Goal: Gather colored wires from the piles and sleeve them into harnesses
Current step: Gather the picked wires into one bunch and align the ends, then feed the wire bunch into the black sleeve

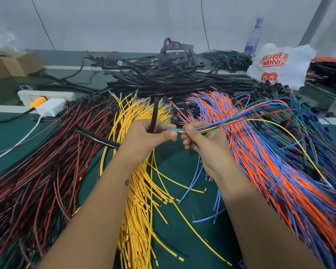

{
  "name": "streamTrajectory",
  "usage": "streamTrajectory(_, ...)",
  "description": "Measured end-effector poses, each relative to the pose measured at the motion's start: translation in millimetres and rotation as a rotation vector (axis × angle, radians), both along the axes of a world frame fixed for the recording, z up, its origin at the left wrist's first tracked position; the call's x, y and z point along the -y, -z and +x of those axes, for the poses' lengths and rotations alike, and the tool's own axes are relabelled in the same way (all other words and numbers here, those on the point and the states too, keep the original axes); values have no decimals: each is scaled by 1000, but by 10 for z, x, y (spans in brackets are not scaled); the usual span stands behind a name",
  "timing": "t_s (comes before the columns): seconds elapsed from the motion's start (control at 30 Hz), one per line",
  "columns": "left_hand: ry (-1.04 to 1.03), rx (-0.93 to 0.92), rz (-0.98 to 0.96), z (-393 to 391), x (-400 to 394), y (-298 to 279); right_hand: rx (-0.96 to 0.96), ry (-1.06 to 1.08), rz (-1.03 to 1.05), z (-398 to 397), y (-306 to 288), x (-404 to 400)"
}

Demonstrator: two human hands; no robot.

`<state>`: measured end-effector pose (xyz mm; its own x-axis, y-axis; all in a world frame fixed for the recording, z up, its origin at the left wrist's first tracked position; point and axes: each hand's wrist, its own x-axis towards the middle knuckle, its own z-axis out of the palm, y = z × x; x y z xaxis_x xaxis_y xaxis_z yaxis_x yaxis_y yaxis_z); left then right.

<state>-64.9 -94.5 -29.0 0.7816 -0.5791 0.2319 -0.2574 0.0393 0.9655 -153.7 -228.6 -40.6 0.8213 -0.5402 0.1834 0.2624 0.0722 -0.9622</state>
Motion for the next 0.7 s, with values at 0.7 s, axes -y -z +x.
streamTrajectory(0.7, 4, 74, 4, -18, -6, 1, 33, -113, 97, 37, 26, -64)
